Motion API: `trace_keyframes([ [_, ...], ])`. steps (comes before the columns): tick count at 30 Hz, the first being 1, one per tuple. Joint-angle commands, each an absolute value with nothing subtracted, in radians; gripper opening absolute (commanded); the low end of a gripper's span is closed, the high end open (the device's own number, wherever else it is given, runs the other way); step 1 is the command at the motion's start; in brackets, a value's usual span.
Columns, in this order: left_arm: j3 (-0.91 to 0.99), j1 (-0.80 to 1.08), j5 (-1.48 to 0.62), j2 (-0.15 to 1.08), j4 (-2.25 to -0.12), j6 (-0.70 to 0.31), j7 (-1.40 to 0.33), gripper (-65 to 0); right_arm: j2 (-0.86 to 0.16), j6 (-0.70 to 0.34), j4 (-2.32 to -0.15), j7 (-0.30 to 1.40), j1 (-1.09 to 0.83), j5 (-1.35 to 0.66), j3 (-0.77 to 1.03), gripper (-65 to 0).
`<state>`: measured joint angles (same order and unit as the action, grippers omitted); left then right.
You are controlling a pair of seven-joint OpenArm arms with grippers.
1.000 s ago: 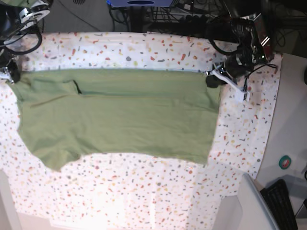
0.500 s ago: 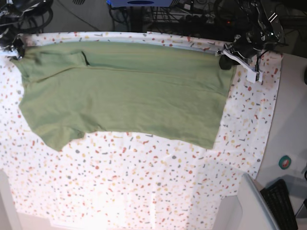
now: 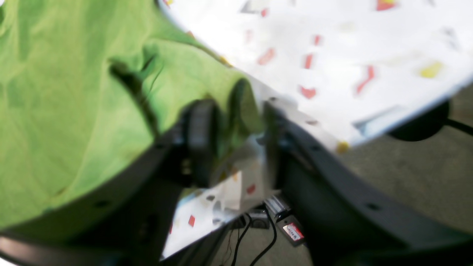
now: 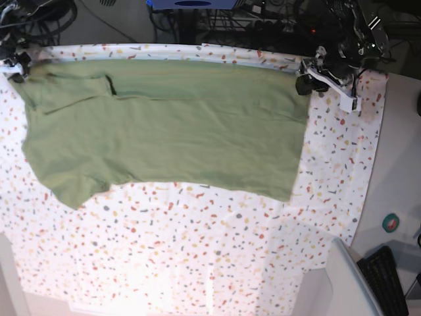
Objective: Layout the t-shirt on the table in an organized manner, then fold the t-shirt properly
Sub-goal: 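Drag the shirt with both grippers away from the table edge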
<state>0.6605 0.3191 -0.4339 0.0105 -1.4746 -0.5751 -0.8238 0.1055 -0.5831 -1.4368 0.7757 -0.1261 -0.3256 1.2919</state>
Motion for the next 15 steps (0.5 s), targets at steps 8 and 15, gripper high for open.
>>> trace_keyframes([
  [8,0.788,0.306,-0.447,0.021,-1.518,-0.578,-0.809,-13.3,0.099,-0.585,-1.483,0.805,-0.130,-0.341,1.353,-41.6],
  [15,0.814,0.300,-0.447,0.022,-1.652,-0.578,-0.811,-18.9,0.053,-0.585,-1.570,0.762,-0.065,-0.335,1.303,-41.3],
])
